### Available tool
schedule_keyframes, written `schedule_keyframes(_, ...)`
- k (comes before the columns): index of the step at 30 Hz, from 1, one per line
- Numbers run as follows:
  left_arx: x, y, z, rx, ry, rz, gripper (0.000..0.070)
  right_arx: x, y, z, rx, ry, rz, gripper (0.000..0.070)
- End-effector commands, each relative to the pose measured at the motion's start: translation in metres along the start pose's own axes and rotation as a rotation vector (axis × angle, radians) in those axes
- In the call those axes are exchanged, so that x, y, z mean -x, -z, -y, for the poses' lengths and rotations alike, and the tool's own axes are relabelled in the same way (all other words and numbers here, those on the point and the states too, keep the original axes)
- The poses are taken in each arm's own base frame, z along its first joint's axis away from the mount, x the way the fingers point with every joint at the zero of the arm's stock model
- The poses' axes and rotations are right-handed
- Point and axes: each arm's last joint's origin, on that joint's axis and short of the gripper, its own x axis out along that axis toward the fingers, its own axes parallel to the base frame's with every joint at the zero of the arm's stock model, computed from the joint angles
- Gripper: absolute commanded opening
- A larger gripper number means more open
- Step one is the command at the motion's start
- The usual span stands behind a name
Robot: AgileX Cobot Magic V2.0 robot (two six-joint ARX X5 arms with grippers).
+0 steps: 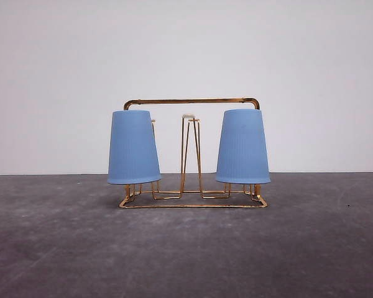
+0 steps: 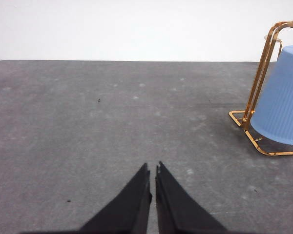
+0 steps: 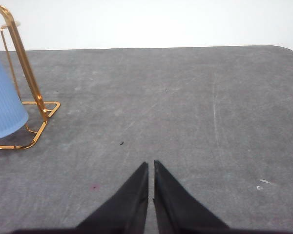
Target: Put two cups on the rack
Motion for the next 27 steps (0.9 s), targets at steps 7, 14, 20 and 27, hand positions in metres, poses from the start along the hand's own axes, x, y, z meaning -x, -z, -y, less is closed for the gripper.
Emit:
schedule_keyframes(7,-0.0013,0.0037,-0.0001,-0.012,-0.001,-0.001,0.0000,-0.0005,0.0004,-0.0001,-0.011,-0.001,0.007,0.0016)
schedule_keyframes(14,-0.0013,0.0037,-0.0001,-0.012,-0.001,-0.001,0.0000,-0.0005,0.0004,-0.0001,-0.011,-0.001,0.006,0.0016)
schedule_keyframes(20,-0.0013,0.0037,-0.0001,-0.012,-0.001,-0.001,0.0000,-0.0005,0.0004,-0.0001,-0.011,-0.001,0.006,0.0016)
schedule_keyframes(27,-0.0013,0.0037,-0.0001,-0.012,-0.001,-0.001,0.0000,-0.0005,0.0004,-0.0001,-0.011,-0.001,0.006,0.0017)
